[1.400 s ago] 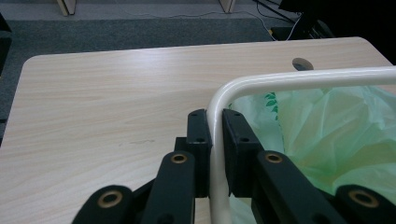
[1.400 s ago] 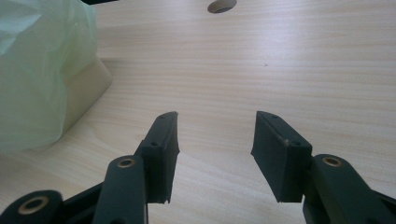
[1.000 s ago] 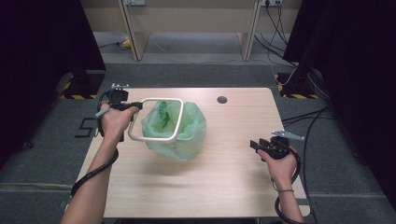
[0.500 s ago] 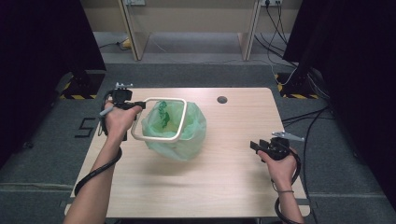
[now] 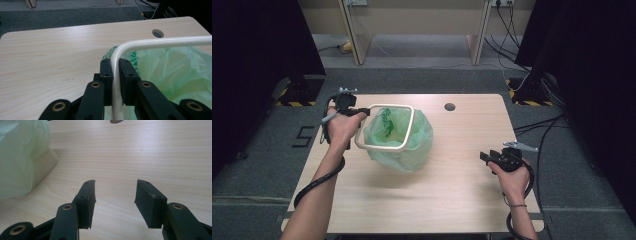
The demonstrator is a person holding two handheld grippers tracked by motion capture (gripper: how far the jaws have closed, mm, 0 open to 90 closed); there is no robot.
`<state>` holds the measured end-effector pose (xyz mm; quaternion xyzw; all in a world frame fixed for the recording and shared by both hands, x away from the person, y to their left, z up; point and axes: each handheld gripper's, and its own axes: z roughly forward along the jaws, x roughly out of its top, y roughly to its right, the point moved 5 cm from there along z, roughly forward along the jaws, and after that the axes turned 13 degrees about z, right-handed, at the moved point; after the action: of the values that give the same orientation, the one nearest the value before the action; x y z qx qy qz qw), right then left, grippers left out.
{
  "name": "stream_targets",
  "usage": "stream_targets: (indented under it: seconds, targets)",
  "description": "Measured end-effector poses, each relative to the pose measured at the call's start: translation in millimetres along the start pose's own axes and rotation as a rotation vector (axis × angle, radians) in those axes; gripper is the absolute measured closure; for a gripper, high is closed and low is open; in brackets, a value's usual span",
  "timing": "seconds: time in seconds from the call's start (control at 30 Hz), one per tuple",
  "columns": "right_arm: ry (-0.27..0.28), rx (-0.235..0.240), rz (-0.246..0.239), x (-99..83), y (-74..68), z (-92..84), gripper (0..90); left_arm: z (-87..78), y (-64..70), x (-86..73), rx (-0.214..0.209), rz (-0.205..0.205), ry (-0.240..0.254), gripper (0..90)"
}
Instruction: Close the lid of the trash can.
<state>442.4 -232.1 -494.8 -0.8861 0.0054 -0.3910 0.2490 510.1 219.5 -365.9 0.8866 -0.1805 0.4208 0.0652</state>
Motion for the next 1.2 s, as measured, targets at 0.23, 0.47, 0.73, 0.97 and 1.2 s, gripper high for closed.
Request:
stream_targets:
  seconds: [0.23, 0.47, 0.73, 0.97, 1.2]
  targets:
    - [0.000, 0.001, -0.001, 0.8, -0.3, 0.1, 50.2, 3.3, 3.6, 3.0, 0.001, 0.002, -0.001, 81.4]
    - [0.001, -0.001, 0.002, 1.0, 0.6, -1.0, 50.2, 9.5, 6.9, 4.0, 0.005, 0.002, -0.006, 81.4]
    - [0.003, -0.002, -0.003, 2.4, 0.9, -1.7, 50.2, 15.3, 10.2, 5.1, 0.007, 0.005, -0.018, 81.4]
    - [-0.001, 0.002, -0.005, 1.9, -1.6, -0.1, 50.2, 18.1, 13.4, 8.2, 0.007, 0.011, -0.029, 81.4]
    - [-0.002, 0.004, -0.004, 1.7, -3.3, 0.9, 50.2, 21.1, 16.3, 11.8, 0.007, 0.015, -0.035, 81.4]
